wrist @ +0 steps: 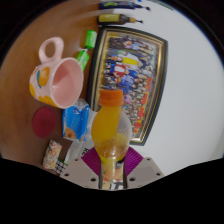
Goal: Pour water
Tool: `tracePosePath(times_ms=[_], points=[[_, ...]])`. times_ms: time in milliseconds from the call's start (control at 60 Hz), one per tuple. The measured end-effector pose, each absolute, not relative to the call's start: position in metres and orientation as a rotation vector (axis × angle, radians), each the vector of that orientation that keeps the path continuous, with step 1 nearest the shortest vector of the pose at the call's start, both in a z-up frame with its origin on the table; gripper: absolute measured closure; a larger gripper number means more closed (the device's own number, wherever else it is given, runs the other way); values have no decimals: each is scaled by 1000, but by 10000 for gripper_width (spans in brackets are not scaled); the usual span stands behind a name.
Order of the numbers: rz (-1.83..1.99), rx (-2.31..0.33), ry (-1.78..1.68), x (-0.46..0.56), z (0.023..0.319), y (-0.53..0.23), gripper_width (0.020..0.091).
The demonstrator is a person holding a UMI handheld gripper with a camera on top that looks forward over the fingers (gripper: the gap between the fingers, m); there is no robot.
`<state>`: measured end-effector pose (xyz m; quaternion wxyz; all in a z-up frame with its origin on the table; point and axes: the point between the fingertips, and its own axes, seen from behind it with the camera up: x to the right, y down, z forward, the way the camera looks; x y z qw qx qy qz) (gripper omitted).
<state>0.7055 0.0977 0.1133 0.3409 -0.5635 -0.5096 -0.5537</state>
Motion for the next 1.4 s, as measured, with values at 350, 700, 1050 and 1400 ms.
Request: tracePosePath(times_ms=[350, 700, 1050, 1400], points=[[-1596, -1309, -1497, 697, 95, 115, 835], [-1053, -1640, -1090, 675, 100, 105, 837], [-105, -2000, -213, 659, 68, 91, 836], [109, -1995, -36, 657, -3, 103, 816]])
